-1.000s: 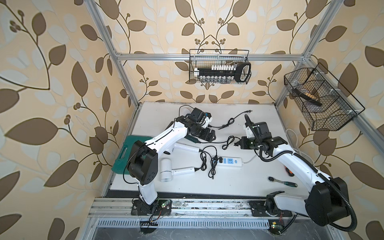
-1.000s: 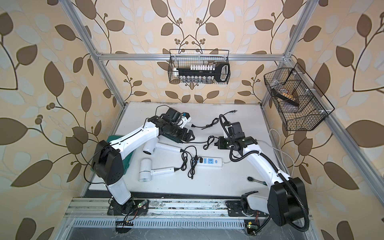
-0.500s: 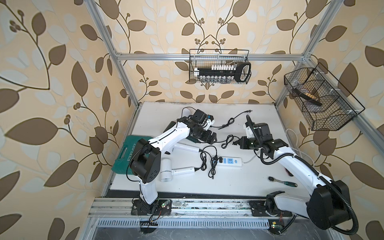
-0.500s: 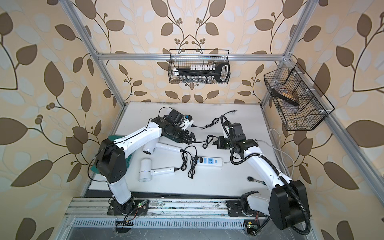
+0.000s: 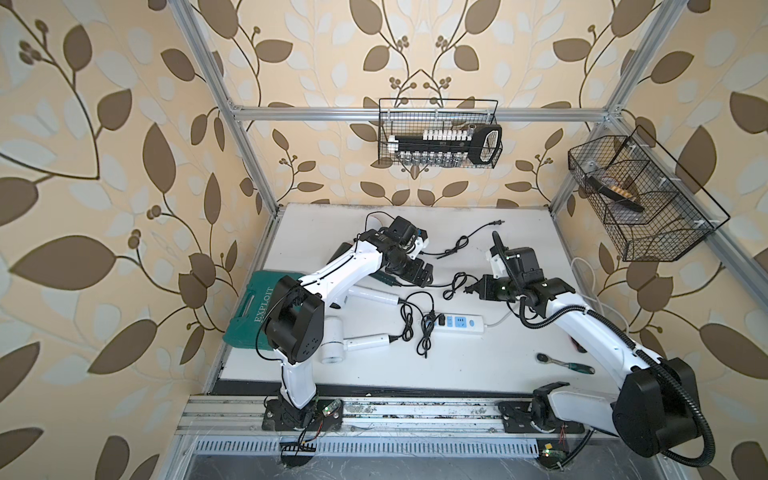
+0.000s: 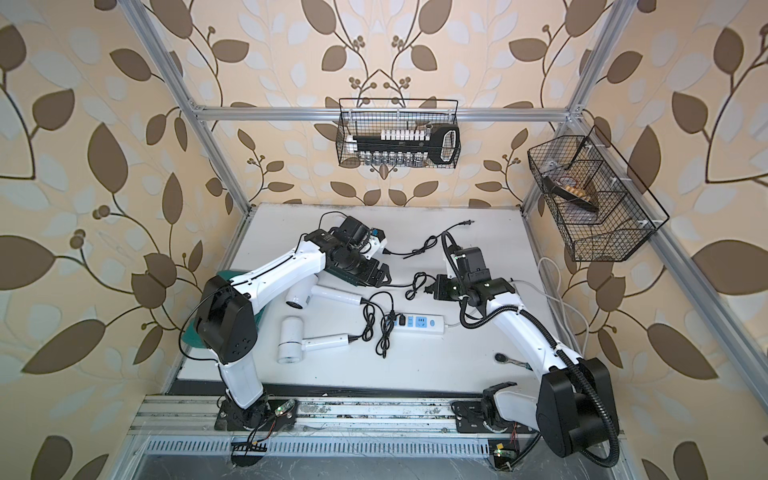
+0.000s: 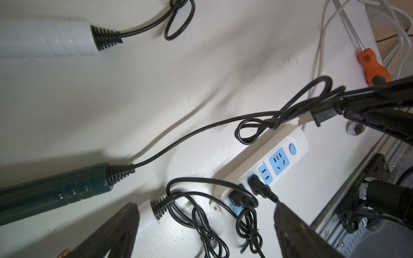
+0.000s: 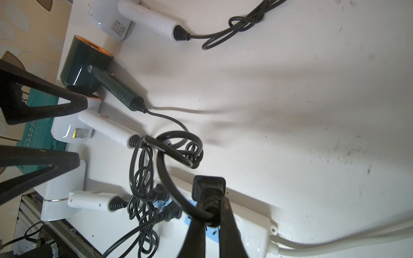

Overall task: Charge the blow dryers
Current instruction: Insert the plug into the socket.

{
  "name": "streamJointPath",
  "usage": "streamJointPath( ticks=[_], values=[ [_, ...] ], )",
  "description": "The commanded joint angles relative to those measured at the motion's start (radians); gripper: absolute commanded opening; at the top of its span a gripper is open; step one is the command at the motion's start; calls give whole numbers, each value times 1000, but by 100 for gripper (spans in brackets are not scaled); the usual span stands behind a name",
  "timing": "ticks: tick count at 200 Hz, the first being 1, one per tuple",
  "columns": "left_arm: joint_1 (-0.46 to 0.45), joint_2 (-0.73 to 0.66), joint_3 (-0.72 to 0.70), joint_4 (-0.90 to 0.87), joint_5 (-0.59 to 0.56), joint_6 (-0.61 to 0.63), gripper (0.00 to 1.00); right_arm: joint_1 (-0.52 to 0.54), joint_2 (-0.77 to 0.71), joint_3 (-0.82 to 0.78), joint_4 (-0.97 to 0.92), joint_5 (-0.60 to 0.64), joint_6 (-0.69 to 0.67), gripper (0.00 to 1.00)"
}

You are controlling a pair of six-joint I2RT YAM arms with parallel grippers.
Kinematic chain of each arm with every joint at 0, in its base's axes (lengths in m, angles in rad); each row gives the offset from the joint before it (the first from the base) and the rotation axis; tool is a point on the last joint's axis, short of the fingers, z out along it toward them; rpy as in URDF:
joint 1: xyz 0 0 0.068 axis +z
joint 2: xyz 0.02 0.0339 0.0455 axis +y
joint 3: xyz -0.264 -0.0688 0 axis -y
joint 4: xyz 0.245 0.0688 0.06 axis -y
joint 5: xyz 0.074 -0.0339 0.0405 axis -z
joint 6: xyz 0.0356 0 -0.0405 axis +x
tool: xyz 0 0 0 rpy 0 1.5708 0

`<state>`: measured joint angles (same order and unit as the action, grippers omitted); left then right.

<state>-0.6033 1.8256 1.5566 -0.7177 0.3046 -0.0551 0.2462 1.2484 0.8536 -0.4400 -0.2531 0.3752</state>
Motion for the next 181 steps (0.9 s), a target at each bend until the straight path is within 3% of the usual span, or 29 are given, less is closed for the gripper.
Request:
streamJointPath(
  ticks=[1,81,128,181],
  values=[
    [-19,-32,38,-38,-7,-5,96,-3,-24,-5,-33,-30,33,0],
    [-22,-10,47,-13,101,-71,96,1,-90,-64,-64,-40,13,0],
    [-29,-11,48,-30,97,-72,96,21,-51,-79,-30,-48,-53,0],
    [-42,-5,51,-47,81,-64,96,236,-77,-128,68,102,-118,0]
  ],
)
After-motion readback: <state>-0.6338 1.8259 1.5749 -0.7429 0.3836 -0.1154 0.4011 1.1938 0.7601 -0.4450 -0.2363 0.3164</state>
